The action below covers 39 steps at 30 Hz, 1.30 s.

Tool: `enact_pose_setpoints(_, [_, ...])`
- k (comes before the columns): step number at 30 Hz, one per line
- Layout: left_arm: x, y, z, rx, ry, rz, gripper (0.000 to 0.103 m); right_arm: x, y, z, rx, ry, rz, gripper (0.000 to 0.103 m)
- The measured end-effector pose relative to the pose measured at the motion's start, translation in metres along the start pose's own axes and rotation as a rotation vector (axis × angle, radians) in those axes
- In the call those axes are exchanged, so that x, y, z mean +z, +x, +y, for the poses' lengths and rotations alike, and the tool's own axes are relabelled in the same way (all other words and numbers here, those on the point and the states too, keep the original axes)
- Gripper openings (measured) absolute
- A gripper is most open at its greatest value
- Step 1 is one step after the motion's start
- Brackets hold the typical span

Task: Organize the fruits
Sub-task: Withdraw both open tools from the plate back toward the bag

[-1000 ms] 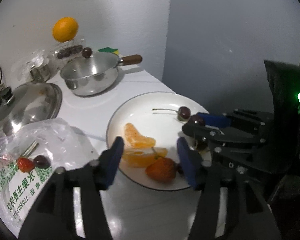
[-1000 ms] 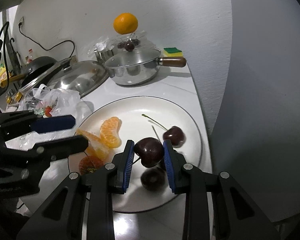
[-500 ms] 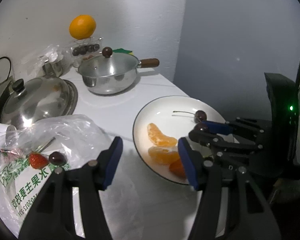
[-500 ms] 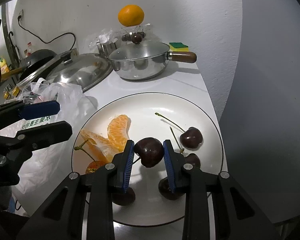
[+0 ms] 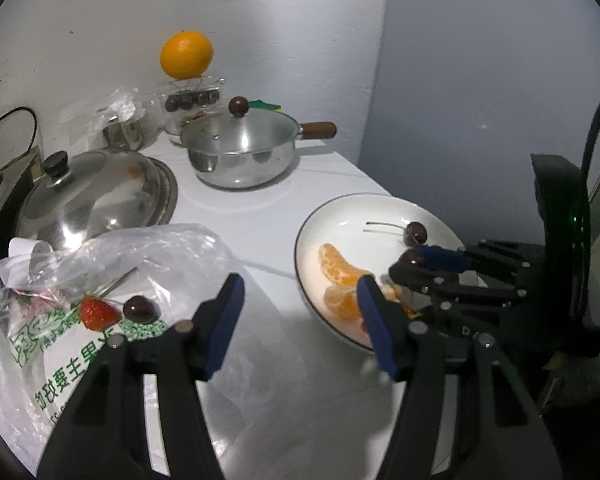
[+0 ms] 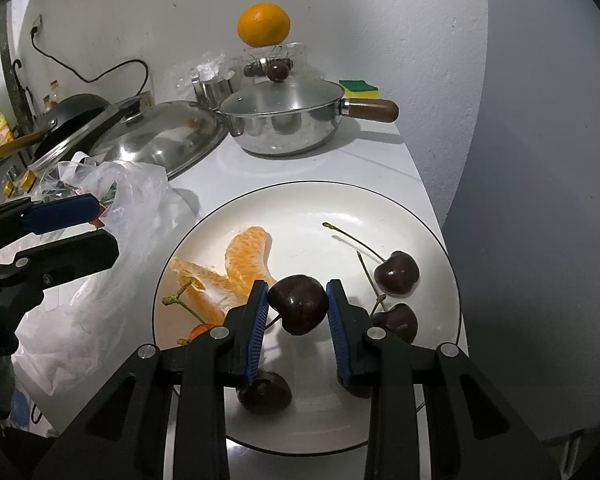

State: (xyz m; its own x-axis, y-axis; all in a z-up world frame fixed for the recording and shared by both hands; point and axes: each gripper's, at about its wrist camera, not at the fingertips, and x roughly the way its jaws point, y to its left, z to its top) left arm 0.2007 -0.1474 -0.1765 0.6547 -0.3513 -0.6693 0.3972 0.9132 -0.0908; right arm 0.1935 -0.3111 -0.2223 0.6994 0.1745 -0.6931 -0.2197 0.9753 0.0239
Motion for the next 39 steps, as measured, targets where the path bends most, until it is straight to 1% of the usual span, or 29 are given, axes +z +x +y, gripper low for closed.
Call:
enact_pose_setpoints(7, [-0.003, -0.002, 0.006, 0.014, -0.011, -0.001, 0.061, 0.001, 0.000, 0.001, -0.007, 0.000, 0.004, 0.032])
enact_pose_setpoints(8, [-0.003, -0.003, 0.006, 0.015, -0.012, -0.003, 0.061, 0.001, -0.001, 0.002, -0.009, 0.000, 0.003, 0.034])
enact_pose_setpoints(9, [-0.003, -0.004, 0.007, 0.017, -0.013, -0.003, 0.062, 0.002, -0.002, 0.002, -0.012, 0.002, 0.000, 0.039])
enact_pose_setpoints(11, [-0.003, -0.005, 0.009, 0.017, -0.015, -0.005, 0.066, 0.002, -0.002, 0.002, -0.013, 0.006, -0.002, 0.041])
enact_pose_setpoints(13, [-0.003, -0.007, 0.010, 0.015, -0.016, -0.010, 0.066, 0.003, -0.003, 0.002, -0.018, 0.007, -0.004, 0.045])
enact_pose_setpoints(25, [-0.007, -0.026, 0.027, 0.050, -0.035, -0.033, 0.066, 0.010, -0.017, 0.017, -0.022, -0.002, -0.039, 0.045])
enact_pose_setpoints(39, [-0.019, -0.048, 0.064, 0.098, -0.081, -0.049, 0.066, 0.021, -0.025, 0.053, -0.006, -0.041, -0.067, 0.045])
